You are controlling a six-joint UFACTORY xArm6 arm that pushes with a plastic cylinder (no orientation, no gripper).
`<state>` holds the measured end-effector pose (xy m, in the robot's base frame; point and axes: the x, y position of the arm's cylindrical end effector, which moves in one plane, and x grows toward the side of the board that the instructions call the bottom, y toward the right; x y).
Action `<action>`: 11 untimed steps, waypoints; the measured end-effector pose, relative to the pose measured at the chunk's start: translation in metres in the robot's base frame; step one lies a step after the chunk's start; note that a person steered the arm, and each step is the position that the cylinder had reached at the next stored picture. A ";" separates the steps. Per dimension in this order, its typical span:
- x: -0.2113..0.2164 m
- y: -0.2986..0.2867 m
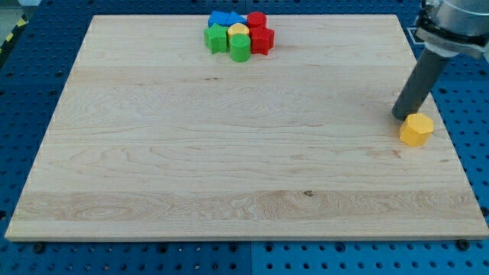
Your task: Push the yellow hexagon to the bottom right side of the board
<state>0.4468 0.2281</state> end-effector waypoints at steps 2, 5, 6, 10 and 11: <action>0.040 0.018; 0.041 0.061; 0.053 0.053; 0.056 0.016; 0.069 0.010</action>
